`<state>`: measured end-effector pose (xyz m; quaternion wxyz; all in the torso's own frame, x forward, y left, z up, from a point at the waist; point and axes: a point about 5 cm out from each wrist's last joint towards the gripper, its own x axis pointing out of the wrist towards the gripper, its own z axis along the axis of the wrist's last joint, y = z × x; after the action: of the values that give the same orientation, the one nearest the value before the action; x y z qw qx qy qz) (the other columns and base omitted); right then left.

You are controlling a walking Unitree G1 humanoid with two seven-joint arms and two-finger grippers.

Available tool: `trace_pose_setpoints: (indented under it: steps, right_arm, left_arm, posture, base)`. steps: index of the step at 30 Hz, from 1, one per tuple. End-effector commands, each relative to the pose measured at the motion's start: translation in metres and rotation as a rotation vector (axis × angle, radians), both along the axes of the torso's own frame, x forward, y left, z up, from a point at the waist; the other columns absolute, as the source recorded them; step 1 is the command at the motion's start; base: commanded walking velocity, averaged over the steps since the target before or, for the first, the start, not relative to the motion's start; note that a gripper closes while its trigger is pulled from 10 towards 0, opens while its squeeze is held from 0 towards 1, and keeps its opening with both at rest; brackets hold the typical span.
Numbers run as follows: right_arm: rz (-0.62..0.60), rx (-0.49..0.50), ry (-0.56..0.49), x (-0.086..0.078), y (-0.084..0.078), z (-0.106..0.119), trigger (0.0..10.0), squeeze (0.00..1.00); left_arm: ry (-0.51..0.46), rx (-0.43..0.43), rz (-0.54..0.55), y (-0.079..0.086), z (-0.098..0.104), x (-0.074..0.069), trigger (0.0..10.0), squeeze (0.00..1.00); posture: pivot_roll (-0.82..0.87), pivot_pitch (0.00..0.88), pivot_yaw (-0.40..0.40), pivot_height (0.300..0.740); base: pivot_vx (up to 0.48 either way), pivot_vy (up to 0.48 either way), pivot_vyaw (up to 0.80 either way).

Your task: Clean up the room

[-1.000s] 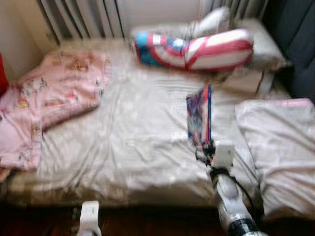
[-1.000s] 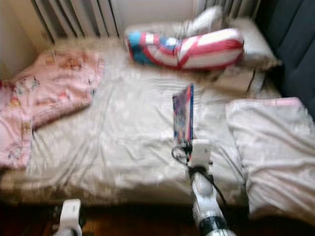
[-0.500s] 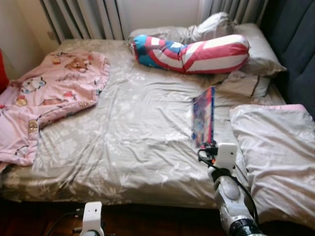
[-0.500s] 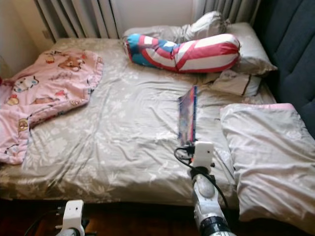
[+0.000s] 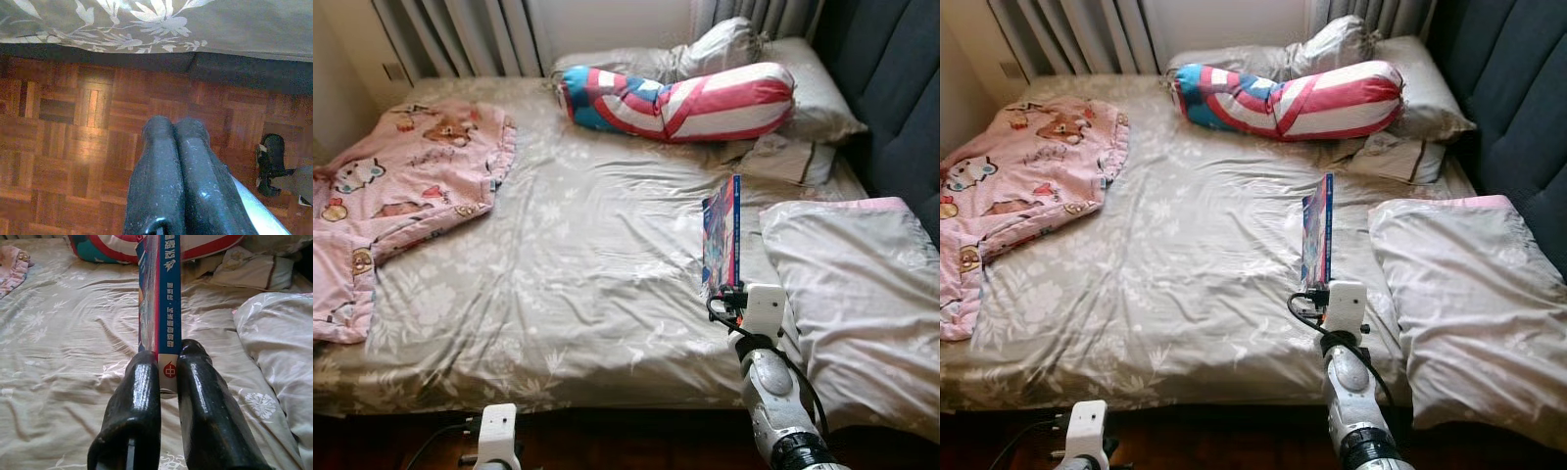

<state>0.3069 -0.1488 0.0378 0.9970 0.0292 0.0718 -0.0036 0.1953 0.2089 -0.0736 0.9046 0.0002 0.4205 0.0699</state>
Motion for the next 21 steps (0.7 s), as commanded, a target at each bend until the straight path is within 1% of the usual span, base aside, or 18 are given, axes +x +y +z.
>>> trace_pose_setpoints:
  steps: [1,2,10,12,14,21]
  right_arm:
    - [0.017,-0.003,-0.020,0.0030,0.0035,0.0046,10.0,0.00]
    - [0.017,-0.003,-0.021,0.0030,0.0034,0.0047,10.0,0.00]
    - [0.022,-0.001,-0.004,0.0031,0.0042,0.0031,10.0,0.00]
    - [0.022,0.005,-0.009,0.0031,0.0047,0.0035,10.0,0.00]
    - [0.026,0.001,-0.023,0.0033,0.0051,0.0050,10.0,0.00]
    - [0.028,-0.005,-0.021,0.0026,0.0052,0.0043,10.0,0.00]
  left_arm:
    - [0.042,-0.002,-0.004,-0.0002,-0.0056,-0.0101,10.0,0.00]
    - [0.042,-0.002,-0.004,-0.0006,-0.0057,-0.0102,10.0,0.00]
    - [0.045,-0.003,-0.006,-0.0017,-0.0061,-0.0105,10.0,0.00]
    - [0.045,-0.003,-0.006,-0.0017,-0.0061,-0.0105,10.0,0.00]
    - [0.045,-0.003,-0.006,-0.0016,-0.0061,-0.0105,10.0,0.00]
    - [0.043,-0.005,-0.007,-0.0027,-0.0059,-0.0097,10.0,0.00]
  posture:
    - [-0.08,0.099,0.011,0.740]
    - [-0.08,0.099,0.011,0.740]
    - [-0.08,0.099,0.010,0.740]
    - [-0.08,0.100,0.010,0.740]
    - [-0.08,0.099,0.010,0.740]
    - [-0.08,0.098,0.010,0.740]
  base:
    - [0.000,0.000,0.00]
    - [0.000,0.000,0.00]
    - [0.253,0.000,0.00]
    - [0.276,0.000,-0.55]
    - [0.277,0.000,0.00]
    - [0.283,0.000,0.00]
